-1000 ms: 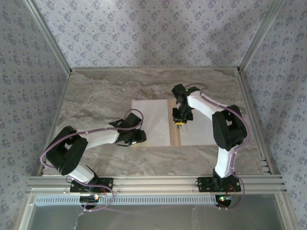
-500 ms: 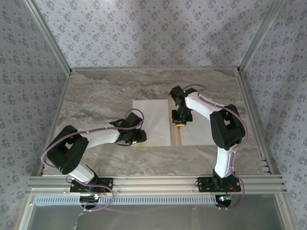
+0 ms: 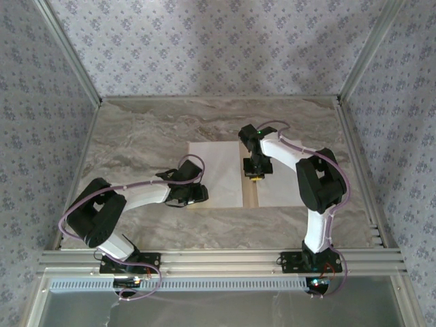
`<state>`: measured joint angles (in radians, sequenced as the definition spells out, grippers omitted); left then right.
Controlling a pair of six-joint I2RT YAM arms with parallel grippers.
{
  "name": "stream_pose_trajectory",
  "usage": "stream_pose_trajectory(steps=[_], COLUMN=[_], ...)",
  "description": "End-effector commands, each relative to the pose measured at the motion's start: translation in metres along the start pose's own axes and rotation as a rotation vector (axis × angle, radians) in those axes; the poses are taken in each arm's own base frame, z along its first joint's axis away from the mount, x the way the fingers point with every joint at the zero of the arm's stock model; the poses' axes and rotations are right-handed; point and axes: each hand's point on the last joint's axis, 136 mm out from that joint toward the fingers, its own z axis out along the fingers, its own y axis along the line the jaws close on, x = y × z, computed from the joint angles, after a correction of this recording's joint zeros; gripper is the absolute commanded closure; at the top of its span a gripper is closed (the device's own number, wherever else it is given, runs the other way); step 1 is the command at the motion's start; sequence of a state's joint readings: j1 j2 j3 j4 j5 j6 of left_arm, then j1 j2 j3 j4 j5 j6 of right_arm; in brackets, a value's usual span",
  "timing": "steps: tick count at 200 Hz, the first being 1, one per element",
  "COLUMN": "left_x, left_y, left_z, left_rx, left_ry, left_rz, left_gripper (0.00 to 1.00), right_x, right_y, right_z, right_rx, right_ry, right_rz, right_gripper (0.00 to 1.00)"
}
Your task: Put the files into the folder
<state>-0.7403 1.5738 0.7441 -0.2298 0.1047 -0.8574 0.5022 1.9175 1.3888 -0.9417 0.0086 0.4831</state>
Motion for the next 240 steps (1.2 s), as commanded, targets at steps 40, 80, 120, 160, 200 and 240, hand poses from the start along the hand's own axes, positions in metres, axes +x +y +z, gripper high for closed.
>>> stream_pose_trajectory(steps=[40, 80, 120, 160, 200, 240], left_x=[0.051, 0.051, 0.050, 0.050, 0.050, 0.050], left_y=[0.063, 0.063, 0.064, 0.064, 0.063, 0.064], left_z=[0.017, 0.015, 0.013, 0.013, 0.012, 0.012], left_rx=[-0.219, -0.220, -0.225, -0.229, -0.230, -0.234], left_ry=[0.174, 0.173, 0.167, 0.169, 0.168, 0.169], left_rz=[-0.010, -0.010, -0.010, -0.011, -0.008, -0.007], left_gripper=[0.60, 0.60, 0.60, 0.60, 0.60, 0.60], right_x=[0.020, 0.019, 0.021, 0.020, 0.021, 0.021], right_y=[-0.024, -0.028, -0.032, -0.037, -0.032, -0.029], right_z=[0.027, 0.028, 0.031, 0.032, 0.036, 0.041], right_rx=[0.114, 0.128, 0.145, 0.171, 0.135, 0.119], right_ry=[0.082, 0.079, 0.082, 0.076, 0.079, 0.087], right_rz=[0.029, 0.035, 0.034, 0.038, 0.043, 0.048], right_gripper=[0.91, 0.91, 0.91, 0.91, 0.91, 0.91])
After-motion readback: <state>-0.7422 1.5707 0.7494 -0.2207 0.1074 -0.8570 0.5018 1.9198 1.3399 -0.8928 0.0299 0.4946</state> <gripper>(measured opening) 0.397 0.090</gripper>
